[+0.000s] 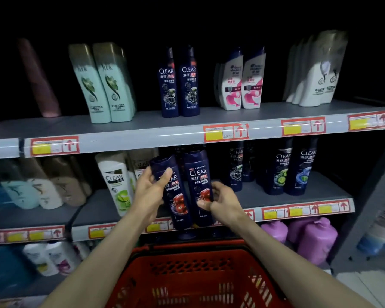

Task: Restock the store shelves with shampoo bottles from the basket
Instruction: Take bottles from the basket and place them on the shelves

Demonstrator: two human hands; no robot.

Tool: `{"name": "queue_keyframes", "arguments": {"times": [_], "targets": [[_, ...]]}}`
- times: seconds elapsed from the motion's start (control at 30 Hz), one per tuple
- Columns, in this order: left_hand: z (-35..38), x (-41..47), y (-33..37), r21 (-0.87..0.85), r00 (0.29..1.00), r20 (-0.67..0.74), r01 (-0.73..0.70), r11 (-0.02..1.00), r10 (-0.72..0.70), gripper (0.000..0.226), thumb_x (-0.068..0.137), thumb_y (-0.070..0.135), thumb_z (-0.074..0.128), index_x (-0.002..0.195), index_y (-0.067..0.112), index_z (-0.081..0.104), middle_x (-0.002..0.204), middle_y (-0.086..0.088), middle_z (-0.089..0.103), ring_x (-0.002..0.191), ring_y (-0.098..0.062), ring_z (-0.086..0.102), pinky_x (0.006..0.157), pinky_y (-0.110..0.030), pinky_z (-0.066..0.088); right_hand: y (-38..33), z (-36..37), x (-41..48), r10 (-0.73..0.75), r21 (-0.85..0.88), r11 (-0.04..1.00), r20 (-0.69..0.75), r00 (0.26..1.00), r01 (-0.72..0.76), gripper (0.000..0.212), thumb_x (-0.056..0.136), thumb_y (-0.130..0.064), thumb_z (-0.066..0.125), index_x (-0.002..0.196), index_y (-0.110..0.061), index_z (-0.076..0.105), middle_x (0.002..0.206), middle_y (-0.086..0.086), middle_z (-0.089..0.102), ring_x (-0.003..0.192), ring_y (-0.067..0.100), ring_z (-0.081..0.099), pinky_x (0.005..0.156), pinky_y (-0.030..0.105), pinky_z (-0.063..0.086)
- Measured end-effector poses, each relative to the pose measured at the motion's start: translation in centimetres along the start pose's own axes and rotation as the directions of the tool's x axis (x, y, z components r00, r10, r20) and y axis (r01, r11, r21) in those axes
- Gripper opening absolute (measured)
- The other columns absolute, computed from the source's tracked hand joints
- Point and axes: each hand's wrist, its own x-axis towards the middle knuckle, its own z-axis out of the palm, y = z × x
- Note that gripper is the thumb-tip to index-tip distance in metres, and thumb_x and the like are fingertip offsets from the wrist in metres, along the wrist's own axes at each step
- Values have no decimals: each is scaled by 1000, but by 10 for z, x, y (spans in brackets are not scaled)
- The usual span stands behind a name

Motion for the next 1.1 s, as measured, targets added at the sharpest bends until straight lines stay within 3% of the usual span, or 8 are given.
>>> {"name": "queue_keyframes", "arguments": {"times": [0.2,0.3,0.5,0.6,0.73,0.9,1.0,1.1], "targets": [[5,43,-17,-35,999,-34,-42,999,41,86,86,46,74,157,14,35,164,4,36,152,-20,29,122,-50,29,3,3,30,-35,74,997,-14,999,36,31,86,-9,82,110,-24,68,102,-4,78,96,8,73,91,28,58],[6,58,-21,-32,999,-25,-39,999,38,25,92,42,73,100,24,57,118,12,64,126,-21,54,98,-41,53,-2,3,45,-23,139,990,-30,999,27,35,87,-6,80,118,-16,66,102,-2,77,93,8,74,86,25,59],[13,79,-10,149,982,27,-190,970,188,27,84,47,71,105,31,68,77,4,77,70,-7,72,63,-34,55,2,1,56,-34,147,988,-72,997,45,52,85,0,80,127,-23,58,110,-5,74,99,7,72,85,24,59],[13,82,-25,146,977,17,-211,967,211,31,90,43,73,112,23,65,92,-11,77,87,-22,75,76,-36,59,11,2,56,-29,115,993,-78,996,38,56,85,1,79,129,-24,55,115,-6,72,101,5,71,86,24,59],[13,74,-36,342,979,-78,-153,927,190,49,82,61,66,80,17,44,61,14,50,52,6,53,45,-9,40,17,6,58,-76,74,994,-78,994,81,57,84,4,79,126,-26,55,116,-8,71,106,0,68,89,19,56],[-3,69,-51,529,988,89,-155,834,127,63,84,83,47,99,22,51,92,7,54,77,16,53,76,-29,47,20,6,58,-70,77,994,-112,991,79,57,87,1,77,131,-26,52,116,-10,70,103,-4,68,85,14,55],[-10,55,-73,475,973,223,-165,864,63,49,101,59,50,141,31,47,137,17,62,129,1,56,106,-33,50,20,6,56,-78,61,995,-101,992,84,59,89,0,76,137,-23,49,117,-9,69,104,-2,67,95,23,56],[-15,49,-79,457,962,264,-190,869,72,42,105,43,53,145,36,43,136,25,62,128,3,58,105,-26,50,19,6,54,-81,35,996,-94,992,84,61,91,-5,75,142,-21,46,118,-9,68,106,0,66,98,23,54]]}}
